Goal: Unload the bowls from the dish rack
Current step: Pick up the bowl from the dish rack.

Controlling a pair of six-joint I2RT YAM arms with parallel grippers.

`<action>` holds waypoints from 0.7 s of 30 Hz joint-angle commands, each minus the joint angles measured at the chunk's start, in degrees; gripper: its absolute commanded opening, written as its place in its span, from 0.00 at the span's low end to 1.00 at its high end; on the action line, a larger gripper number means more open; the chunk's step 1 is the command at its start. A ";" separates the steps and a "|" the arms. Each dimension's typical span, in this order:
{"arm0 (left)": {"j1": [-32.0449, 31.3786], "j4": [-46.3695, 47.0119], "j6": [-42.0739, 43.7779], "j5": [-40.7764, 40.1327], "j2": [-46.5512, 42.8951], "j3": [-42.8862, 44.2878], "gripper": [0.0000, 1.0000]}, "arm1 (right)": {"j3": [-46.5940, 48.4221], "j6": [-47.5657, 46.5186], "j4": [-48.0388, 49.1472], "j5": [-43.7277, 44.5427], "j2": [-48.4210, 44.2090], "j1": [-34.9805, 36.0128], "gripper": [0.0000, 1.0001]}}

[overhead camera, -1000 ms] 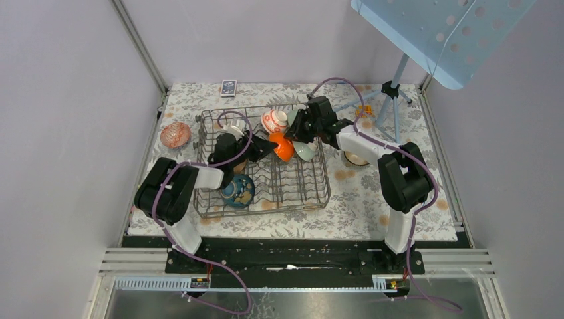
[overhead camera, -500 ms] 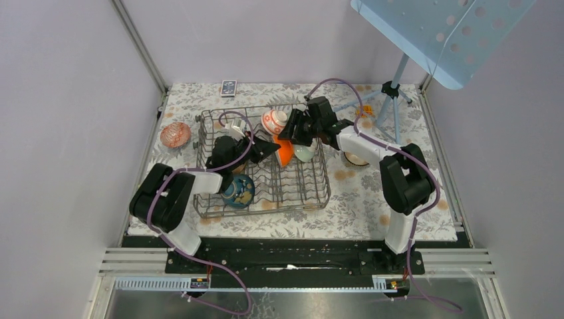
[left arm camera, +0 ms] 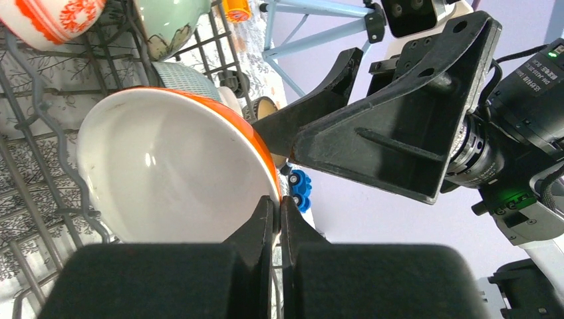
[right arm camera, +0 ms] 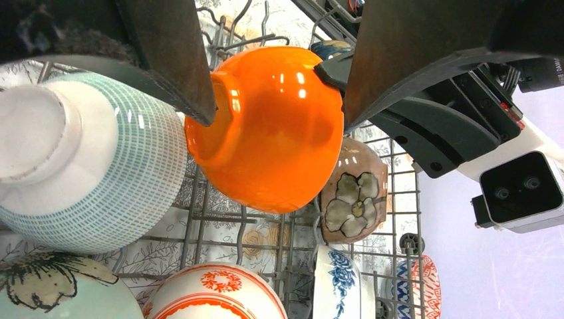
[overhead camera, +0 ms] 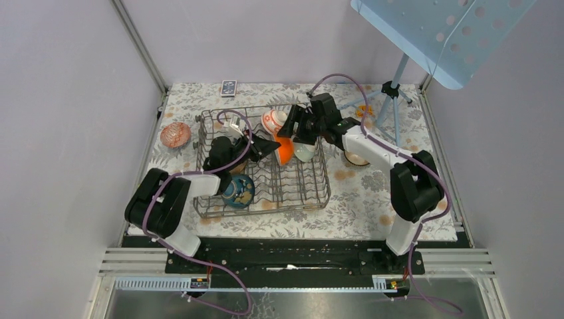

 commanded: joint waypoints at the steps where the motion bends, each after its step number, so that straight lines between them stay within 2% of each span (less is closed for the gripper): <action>1: -0.08 5.49 0.06 1.99 -4.56 -0.08 0.00 | 2.00 -1.10 -2.13 1.82 -5.31 -0.13 0.80; 8: -0.08 4.22 0.08 2.22 -8.45 -0.66 0.00 | 3.62 -3.13 -6.54 6.27 -10.93 -0.92 0.90; 13: -0.12 -0.08 1.81 3.22 -14.31 -0.12 0.00 | 1.28 -4.90 -10.84 15.76 -19.70 -0.99 0.97; 21: -0.74 -20.19 10.75 5.43 -27.83 3.70 0.00 | -5.89 -8.82 -15.32 9.07 -35.85 -1.08 1.00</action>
